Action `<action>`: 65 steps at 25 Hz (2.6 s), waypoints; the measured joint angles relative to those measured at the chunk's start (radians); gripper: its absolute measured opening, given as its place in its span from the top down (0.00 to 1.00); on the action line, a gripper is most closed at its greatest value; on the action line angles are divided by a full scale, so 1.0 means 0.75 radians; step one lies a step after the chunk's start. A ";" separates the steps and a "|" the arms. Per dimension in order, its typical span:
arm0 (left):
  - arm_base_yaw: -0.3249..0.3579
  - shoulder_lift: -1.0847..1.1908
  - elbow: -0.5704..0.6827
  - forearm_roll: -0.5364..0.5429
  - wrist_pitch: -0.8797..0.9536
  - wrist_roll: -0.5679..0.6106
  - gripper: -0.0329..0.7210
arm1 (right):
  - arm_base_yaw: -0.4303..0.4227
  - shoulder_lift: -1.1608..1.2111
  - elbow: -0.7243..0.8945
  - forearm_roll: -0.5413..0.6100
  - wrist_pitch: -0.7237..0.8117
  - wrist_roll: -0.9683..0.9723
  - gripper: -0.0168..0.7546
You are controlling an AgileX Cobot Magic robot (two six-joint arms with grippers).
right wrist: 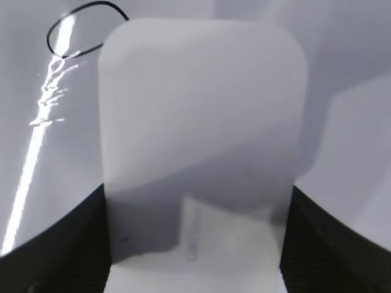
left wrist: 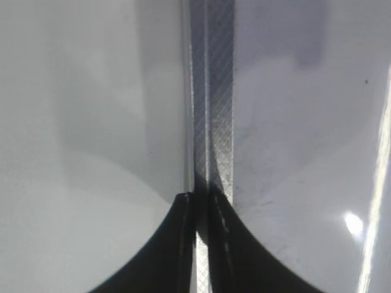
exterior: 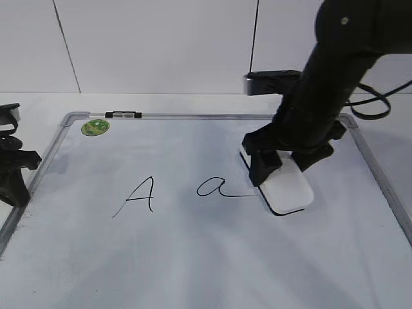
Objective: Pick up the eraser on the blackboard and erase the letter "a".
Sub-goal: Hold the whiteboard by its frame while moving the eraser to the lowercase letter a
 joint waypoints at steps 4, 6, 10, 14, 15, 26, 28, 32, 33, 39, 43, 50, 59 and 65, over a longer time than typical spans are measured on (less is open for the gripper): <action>0.000 0.000 0.000 -0.008 0.000 0.000 0.92 | 0.072 0.145 -0.132 -0.040 0.011 0.008 0.24; 0.017 0.000 0.000 -0.008 0.000 0.000 0.92 | 0.093 0.203 -0.187 -0.045 0.023 0.011 0.24; 0.017 0.000 0.000 -0.008 0.000 0.000 0.92 | 0.117 0.288 -0.283 -0.051 0.034 0.011 0.24; 0.014 0.000 0.000 -0.008 0.000 0.000 0.92 | 0.143 0.341 -0.342 -0.078 0.049 0.011 0.24; 0.014 0.000 0.000 -0.008 0.000 0.000 0.92 | 0.148 0.356 -0.348 -0.084 0.049 0.014 0.24; 0.014 0.000 0.000 -0.008 0.000 0.000 0.92 | 0.165 0.380 -0.354 -0.093 0.044 0.021 0.24; 0.014 0.000 0.000 -0.011 0.000 0.000 0.92 | 0.165 0.380 -0.354 -0.093 0.044 0.021 0.24; 0.014 0.000 0.000 -0.011 0.000 0.000 0.91 | 0.173 0.380 -0.354 -0.095 0.044 0.021 0.24; 0.014 0.000 0.000 -0.011 0.000 0.000 0.91 | 0.179 0.380 -0.354 -0.096 0.044 0.021 0.24; 0.014 0.000 0.000 -0.011 0.000 0.000 0.91 | 0.299 0.380 -0.354 -0.101 0.038 0.021 0.24; 0.014 0.000 0.000 -0.011 0.000 0.000 0.91 | 0.358 0.380 -0.354 -0.114 0.036 0.021 0.24; 0.014 0.000 0.000 -0.011 -0.002 0.000 0.91 | 0.358 0.380 -0.357 -0.348 0.043 0.205 0.24; 0.014 0.000 0.000 -0.014 -0.004 0.000 0.91 | 0.210 0.380 -0.360 -0.441 0.044 0.242 0.24; 0.014 0.000 0.000 -0.016 -0.004 0.000 0.91 | 0.139 0.380 -0.360 -0.459 0.047 0.238 0.24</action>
